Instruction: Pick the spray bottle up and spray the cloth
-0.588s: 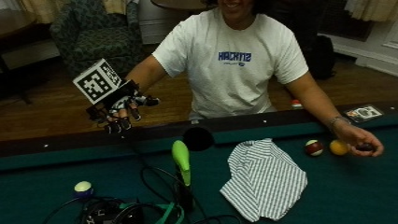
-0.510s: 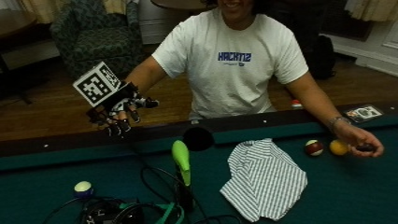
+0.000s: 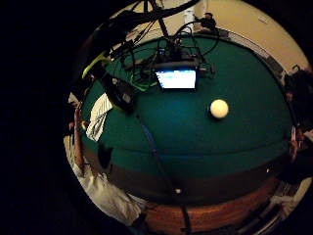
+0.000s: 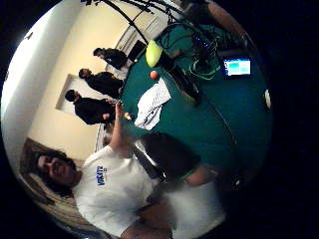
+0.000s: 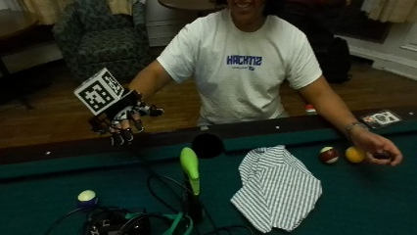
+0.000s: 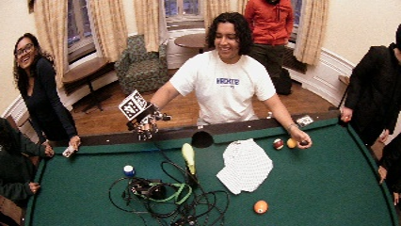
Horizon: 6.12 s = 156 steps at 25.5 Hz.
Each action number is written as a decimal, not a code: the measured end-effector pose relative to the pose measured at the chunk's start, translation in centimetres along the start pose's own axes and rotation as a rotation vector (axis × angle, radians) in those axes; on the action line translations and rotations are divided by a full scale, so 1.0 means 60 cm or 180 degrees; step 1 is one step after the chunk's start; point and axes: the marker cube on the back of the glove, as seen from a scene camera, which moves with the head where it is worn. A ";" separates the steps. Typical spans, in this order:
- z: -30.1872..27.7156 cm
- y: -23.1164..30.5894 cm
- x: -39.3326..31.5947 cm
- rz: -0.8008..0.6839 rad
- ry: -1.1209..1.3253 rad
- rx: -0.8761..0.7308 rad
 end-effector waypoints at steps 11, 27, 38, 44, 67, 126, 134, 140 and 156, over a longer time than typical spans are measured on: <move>0.039 0.007 0.011 0.0060 0.0152 -0.0186; 0.189 -0.053 -0.029 0.0325 -0.1590 -0.0237; 0.245 -0.133 -0.064 0.0901 -0.2063 0.0558; 0.250 -0.151 -0.061 0.1025 -0.2125 0.1177; 0.303 -0.212 -0.111 0.1284 -0.2280 0.0845; 0.328 -0.246 -0.506 0.1018 0.1111 -0.2522; 0.424 -0.208 -0.457 0.1151 0.1490 -0.2872; 0.452 -0.180 -0.441 0.1230 0.1474 -0.3042; 0.282 -0.225 -0.538 0.0633 -0.0475 -0.1955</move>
